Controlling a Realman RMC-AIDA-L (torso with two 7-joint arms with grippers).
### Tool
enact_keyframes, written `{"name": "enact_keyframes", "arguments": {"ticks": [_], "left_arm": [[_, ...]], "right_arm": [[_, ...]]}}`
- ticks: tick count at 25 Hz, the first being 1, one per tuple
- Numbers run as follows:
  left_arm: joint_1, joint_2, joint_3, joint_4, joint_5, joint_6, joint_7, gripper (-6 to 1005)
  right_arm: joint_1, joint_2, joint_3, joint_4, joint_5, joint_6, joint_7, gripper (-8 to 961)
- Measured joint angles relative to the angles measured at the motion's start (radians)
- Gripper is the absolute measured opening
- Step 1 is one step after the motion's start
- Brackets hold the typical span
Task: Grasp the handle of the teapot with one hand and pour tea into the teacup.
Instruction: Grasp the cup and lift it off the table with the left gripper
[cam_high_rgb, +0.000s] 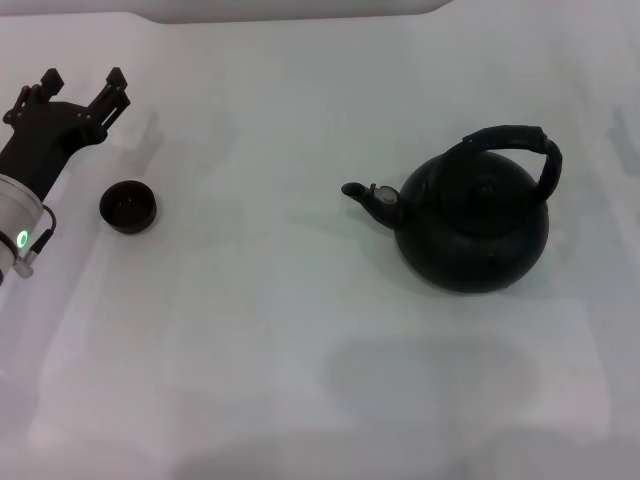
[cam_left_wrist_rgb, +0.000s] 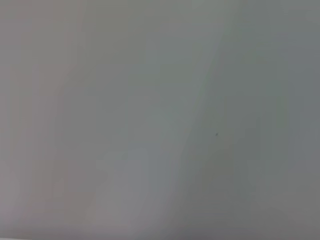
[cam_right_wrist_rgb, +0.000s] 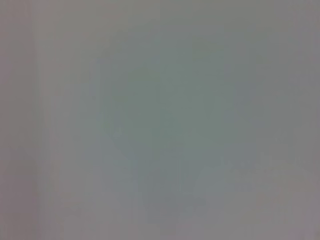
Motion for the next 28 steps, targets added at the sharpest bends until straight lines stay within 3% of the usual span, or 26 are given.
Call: {"name": "enact_keyframes", "arguments": {"ticks": [13,18,22,26,28], "left_arm": [[-0.008,0.0,0.0,0.001,0.001,0.0,-0.012,872],[-0.017,0.013,0.001,0.036,0.007,-0.045,-0.132,873],[-0.059,0.049,-0.004,0.059,0.08,-0.106,-0.259,873],[-0.124,0.113,-0.006,0.08,0.217,-0.207,-0.484,873],[-0.166,0.157,-0.007,0.085,0.318,-0.229,-0.623,873]], "right_arm": [[0.006,0.0,0.007,0.0,0.006,0.0,0.001,854],[0.006,0.0,0.007,0.0,0.009,0.0,0.001,854],[0.005,-0.001,0.008,0.001,0.009,0.0,0.001,854],[0.007,-0.002,0.008,0.001,0.009,0.0,0.001,854],[0.007,-0.002,0.008,0.002,0.009,0.0,0.001,854]]}}
